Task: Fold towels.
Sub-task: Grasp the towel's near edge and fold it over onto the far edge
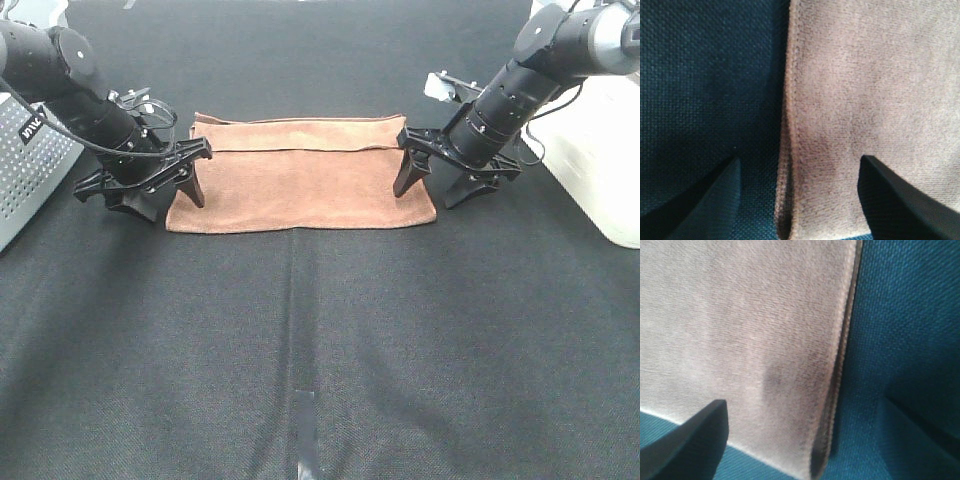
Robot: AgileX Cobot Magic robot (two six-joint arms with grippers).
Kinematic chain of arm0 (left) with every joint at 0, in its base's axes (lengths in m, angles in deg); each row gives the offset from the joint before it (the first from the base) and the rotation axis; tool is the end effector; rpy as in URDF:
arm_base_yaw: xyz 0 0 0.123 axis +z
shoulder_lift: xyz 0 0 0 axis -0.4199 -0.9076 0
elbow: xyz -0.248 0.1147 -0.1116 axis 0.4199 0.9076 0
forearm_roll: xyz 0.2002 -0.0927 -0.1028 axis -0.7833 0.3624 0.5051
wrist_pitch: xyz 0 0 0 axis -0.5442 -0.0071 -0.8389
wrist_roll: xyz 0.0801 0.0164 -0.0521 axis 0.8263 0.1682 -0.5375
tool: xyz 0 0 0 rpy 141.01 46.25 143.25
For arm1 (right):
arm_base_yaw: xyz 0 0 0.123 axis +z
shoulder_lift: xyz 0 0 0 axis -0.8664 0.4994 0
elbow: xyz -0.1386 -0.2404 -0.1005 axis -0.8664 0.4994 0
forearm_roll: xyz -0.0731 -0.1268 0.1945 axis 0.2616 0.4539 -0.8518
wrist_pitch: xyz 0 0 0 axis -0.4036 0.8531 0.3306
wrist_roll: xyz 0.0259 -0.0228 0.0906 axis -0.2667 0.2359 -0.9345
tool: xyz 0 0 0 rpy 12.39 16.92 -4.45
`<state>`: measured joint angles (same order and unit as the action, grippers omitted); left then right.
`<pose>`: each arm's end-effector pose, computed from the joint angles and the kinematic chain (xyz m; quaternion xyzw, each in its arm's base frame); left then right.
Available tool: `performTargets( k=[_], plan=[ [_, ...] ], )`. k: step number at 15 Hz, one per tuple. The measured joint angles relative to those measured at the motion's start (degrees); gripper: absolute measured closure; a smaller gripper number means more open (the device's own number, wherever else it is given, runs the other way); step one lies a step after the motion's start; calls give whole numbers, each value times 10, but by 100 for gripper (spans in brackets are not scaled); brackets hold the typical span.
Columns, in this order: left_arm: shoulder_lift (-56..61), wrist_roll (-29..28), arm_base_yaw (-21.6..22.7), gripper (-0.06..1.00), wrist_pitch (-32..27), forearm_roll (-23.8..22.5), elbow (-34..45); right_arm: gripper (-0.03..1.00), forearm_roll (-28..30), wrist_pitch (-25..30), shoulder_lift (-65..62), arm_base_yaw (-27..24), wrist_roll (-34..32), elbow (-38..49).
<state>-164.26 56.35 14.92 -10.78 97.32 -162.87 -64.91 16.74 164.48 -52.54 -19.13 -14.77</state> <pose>0.4694 -0.1055 0.1071 -0.1040 0.9746 -0.1598 0.1177 0.4794 0.0959 0.1115 -0.0575 0.9761 0.1794 0.1084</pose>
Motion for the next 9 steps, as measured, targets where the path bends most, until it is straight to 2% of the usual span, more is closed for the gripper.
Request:
performTargets(
  k=[2,3,4,6,7,9],
  plan=[
    [-3,20,0,32,3,24,-2,26,-6,0,6,-1,0,-2],
    [-6,40,0,38,4,44,-2,34,-18,-2,9,-1,1,-3],
    [-9,56,-1,52,5,62,-2,47,-33,-2,14,-1,2,-3],
    [-13,65,-1,86,5,69,-2,79,-47,-1,21,-1,3,-3],
    [-13,66,-1,93,3,64,-2,93,-48,0,23,-1,3,-3],
    [-10,66,-2,94,-6,37,-2,97,-49,6,21,-1,3,-2]
  ],
)
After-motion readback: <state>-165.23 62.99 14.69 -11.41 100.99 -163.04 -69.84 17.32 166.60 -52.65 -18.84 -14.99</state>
